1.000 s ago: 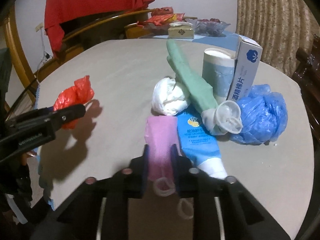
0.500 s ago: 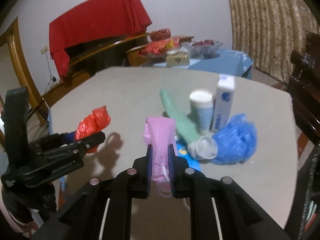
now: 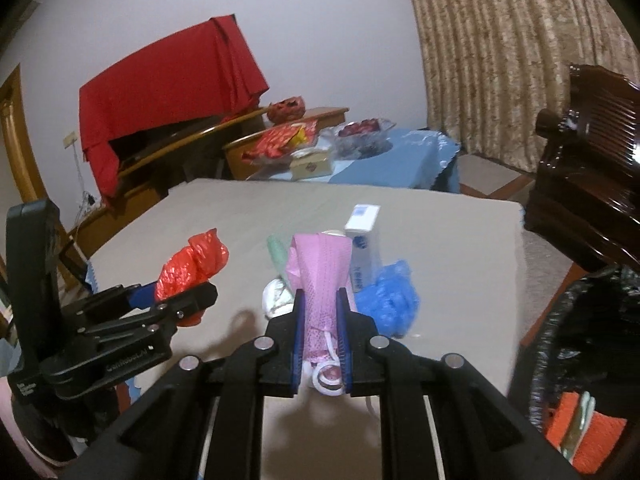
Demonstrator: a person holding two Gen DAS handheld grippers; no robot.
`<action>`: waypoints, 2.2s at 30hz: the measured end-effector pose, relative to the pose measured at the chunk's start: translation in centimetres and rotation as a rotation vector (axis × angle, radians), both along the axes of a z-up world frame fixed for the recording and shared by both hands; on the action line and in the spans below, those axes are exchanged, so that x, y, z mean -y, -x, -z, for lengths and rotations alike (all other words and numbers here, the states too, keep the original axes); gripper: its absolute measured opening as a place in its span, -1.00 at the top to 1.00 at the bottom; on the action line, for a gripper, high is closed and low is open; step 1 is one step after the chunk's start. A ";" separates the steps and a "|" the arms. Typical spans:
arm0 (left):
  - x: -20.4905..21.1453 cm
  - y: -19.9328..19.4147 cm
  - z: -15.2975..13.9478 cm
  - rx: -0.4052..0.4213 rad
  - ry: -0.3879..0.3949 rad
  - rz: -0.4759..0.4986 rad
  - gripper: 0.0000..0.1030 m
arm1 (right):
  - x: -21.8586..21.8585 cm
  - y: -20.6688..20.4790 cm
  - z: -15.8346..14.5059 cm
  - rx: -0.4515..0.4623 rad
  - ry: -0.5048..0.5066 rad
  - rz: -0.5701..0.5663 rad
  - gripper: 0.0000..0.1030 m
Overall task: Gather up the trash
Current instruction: 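Carry the red bag and pink mask over the black bin with both grippers, then open both grippers to drop the red bag and pink mask into the bin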
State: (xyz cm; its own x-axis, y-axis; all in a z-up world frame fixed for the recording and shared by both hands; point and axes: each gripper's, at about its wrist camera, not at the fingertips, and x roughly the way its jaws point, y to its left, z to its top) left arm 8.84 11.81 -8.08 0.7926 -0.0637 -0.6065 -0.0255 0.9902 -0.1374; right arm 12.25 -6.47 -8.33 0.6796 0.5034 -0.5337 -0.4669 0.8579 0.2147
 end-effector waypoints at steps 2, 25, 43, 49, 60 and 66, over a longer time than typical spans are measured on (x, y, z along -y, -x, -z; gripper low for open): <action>1.2 0.0 -0.4 0.009 0.001 0.023 0.10 | 0.9 0.2 -0.5 0.011 0.002 0.015 0.72; 13.4 -0.8 -3.3 0.079 -0.001 0.262 0.10 | 12.5 2.3 -2.9 0.077 0.005 0.246 0.72; 23.8 -2.4 -2.1 0.074 -0.009 0.444 0.10 | 22.3 3.1 -1.5 0.046 0.055 0.457 0.72; 27.1 -3.3 -1.1 0.059 -0.006 0.506 0.10 | 25.8 3.0 -0.4 0.025 0.073 0.526 0.72; 31.4 -5.4 0.4 0.038 -0.004 0.566 0.10 | 29.3 2.0 1.2 -0.005 0.088 0.593 0.72; 32.9 -6.6 1.1 0.024 0.016 0.604 -0.20 | 30.1 1.2 2.4 -0.030 0.110 0.622 0.42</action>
